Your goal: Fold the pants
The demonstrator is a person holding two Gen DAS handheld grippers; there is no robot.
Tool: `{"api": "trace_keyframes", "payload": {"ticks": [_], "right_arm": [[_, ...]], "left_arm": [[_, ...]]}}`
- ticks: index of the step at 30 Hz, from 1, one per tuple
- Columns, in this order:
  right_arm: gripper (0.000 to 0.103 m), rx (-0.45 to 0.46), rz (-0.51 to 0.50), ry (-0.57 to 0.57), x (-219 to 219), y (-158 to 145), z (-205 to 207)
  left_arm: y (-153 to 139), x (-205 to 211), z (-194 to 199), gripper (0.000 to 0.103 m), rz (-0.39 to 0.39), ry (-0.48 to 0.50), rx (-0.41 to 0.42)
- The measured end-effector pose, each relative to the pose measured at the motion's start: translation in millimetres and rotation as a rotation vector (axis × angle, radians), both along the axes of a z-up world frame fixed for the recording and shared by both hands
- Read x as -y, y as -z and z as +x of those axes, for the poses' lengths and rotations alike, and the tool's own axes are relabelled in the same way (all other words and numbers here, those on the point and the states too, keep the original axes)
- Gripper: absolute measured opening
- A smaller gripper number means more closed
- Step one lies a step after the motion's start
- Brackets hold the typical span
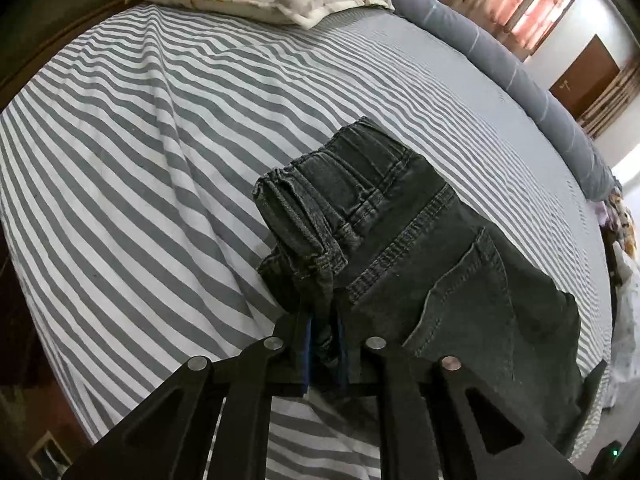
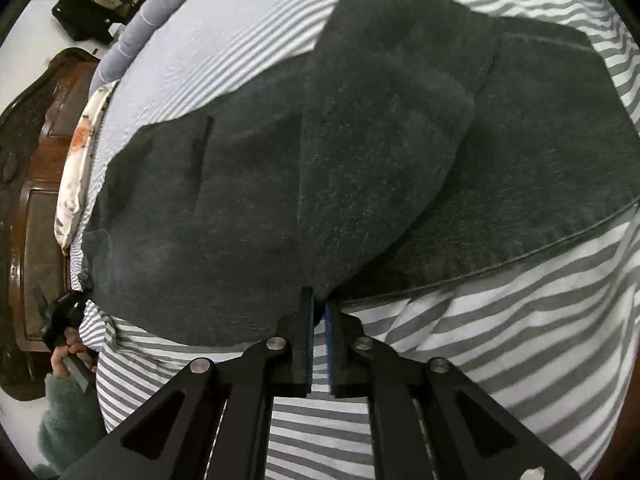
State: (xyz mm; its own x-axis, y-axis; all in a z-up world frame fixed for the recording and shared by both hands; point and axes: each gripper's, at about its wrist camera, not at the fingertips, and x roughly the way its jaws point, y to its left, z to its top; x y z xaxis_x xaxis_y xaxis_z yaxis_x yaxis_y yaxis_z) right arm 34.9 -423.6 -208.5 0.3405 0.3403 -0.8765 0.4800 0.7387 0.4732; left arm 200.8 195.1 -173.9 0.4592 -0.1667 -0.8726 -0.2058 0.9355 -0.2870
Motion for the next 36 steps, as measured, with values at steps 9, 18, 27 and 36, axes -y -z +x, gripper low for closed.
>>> {"api": "trace_keyframes", "payload": {"ticks": [9, 18, 27, 36], "right_arm": [[0.038, 0.113, 0.040, 0.132, 53, -21, -12], [0.038, 0.193, 0.073, 0.325, 135, -10, -10], [0.037, 0.262, 0.123, 0.338, 169, 7, 24], [0.006, 0.287, 0.138, 0.306, 176, 6, 43]], "left_arm": [[-40, 4, -30, 0.028, 0.040, -0.004, 0.050], [-61, 90, -69, 0.032, 0.061, 0.237, 0.110], [-42, 221, -81, 0.033, 0.006, 0.516, 0.069], [-16, 303, -115, 0.033, -0.008, 0.702, 0.017]]}}
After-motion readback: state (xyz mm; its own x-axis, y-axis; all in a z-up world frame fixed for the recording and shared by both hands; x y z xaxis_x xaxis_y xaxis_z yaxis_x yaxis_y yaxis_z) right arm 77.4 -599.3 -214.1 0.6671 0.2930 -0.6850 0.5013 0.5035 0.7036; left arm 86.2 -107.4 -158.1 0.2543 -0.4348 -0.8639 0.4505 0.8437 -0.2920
